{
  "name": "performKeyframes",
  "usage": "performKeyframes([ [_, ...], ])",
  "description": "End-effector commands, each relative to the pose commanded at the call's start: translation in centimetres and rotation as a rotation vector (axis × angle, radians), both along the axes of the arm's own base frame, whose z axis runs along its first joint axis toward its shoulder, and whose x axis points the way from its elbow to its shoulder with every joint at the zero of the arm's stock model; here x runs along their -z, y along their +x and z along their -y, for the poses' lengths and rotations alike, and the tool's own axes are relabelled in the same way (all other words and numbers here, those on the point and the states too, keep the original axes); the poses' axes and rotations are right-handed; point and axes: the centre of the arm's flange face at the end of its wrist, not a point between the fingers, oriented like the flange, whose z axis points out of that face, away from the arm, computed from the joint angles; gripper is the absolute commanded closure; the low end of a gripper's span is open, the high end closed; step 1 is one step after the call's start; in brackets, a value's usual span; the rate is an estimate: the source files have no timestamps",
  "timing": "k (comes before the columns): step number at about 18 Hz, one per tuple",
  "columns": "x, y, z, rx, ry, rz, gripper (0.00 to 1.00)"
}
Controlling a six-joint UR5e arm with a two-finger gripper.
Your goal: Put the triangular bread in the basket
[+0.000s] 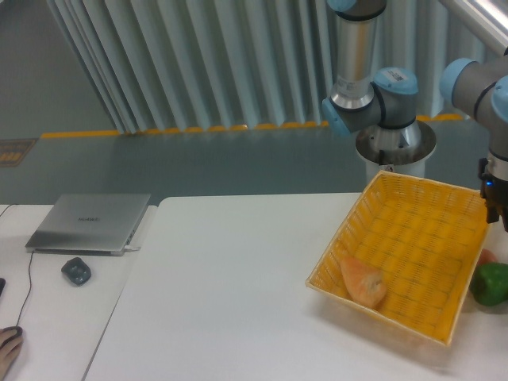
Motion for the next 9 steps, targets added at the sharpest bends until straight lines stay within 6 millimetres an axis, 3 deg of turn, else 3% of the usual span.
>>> performKeyframes([
  [9,0.49,-0.29,0.09,-0.004,0.0,0.012,0.0],
])
